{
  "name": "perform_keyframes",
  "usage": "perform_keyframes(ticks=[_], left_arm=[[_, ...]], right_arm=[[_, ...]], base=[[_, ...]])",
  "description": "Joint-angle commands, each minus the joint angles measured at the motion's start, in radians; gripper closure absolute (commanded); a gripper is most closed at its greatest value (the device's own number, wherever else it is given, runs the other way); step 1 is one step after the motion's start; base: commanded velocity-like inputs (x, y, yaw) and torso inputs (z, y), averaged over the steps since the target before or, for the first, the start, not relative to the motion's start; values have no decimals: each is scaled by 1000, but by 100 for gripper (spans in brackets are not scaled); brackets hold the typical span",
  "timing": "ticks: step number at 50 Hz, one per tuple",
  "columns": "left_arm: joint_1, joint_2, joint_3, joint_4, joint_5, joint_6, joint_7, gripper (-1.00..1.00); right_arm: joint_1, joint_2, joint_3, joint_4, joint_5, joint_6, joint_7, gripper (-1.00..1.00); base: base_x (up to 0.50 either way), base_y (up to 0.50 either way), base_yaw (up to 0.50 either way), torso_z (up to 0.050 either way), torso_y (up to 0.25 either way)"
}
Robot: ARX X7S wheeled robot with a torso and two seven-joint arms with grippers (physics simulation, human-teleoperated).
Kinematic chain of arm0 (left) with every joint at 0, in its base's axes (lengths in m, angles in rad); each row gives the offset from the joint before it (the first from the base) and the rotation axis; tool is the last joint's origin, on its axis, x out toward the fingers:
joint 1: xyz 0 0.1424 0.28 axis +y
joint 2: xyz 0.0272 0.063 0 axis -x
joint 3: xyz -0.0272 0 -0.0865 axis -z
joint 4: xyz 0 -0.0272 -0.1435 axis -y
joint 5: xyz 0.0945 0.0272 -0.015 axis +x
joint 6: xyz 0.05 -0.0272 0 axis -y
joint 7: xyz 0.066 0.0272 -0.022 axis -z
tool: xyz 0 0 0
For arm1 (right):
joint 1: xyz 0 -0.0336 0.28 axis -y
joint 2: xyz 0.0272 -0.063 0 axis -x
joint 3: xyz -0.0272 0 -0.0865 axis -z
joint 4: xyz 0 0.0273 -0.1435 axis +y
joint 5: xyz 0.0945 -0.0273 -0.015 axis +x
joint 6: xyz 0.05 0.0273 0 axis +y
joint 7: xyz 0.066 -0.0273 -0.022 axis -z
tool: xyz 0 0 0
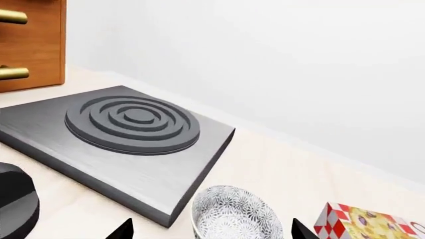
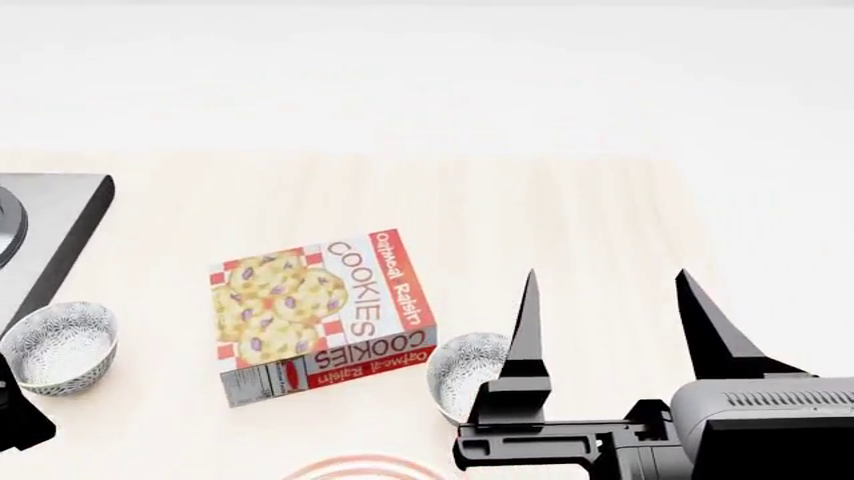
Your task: Pick the akita bowl next to the plate and place it on the plate.
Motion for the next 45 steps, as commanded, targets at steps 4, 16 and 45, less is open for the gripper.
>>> perform_keyframes(ticks=[4,16,45], left_arm=[[0,-4,4,-3,-6,1,-4,-100],[2,-7,10,-5,-8,5,-5,-100],[5,-16,17,4,-20,2,-17,-100]], right_arm=[[1,6,-11,13,0,-8,4,-100],[18,0,-12,52,4,45,48,-100],[525,-39,-96,652,35,380,88,-100]], base=[[500,0,0,0,0],[303,0,0,0,0],[0,0,0,0,0]])
